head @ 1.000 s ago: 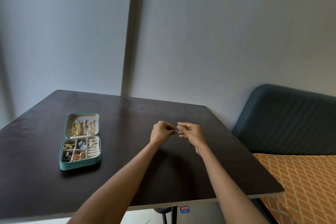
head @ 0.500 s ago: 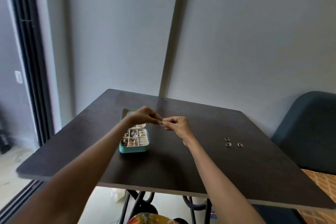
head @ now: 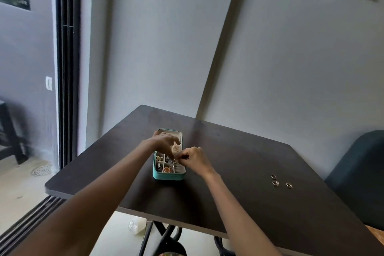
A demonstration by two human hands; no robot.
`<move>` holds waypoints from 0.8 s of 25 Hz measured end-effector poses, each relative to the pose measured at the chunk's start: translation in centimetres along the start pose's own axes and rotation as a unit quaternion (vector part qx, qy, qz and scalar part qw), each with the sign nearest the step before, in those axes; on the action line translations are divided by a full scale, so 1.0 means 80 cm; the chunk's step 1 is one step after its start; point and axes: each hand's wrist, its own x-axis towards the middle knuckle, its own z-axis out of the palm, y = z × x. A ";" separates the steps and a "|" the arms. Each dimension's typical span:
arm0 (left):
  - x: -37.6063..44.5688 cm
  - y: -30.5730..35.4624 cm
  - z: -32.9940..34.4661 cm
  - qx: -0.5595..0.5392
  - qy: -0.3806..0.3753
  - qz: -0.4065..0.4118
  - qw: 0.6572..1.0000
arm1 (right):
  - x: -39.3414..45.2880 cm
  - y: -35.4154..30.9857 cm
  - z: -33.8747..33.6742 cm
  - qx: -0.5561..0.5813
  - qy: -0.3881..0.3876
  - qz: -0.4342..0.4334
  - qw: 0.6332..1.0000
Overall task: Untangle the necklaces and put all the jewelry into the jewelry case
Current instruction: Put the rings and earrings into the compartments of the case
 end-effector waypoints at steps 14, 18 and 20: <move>0.011 0.000 0.007 -0.062 -0.035 0.012 0.997 | -0.002 0.004 -0.006 -0.065 -0.054 -0.006 0.996; 0.010 0.009 0.008 -0.028 -0.025 0.010 0.999 | -0.017 0.015 -0.006 -0.058 -0.005 -0.028 0.998; 0.008 0.014 0.008 -0.008 -0.027 0.007 1.000 | -0.023 0.020 -0.004 -0.079 0.012 -0.025 0.997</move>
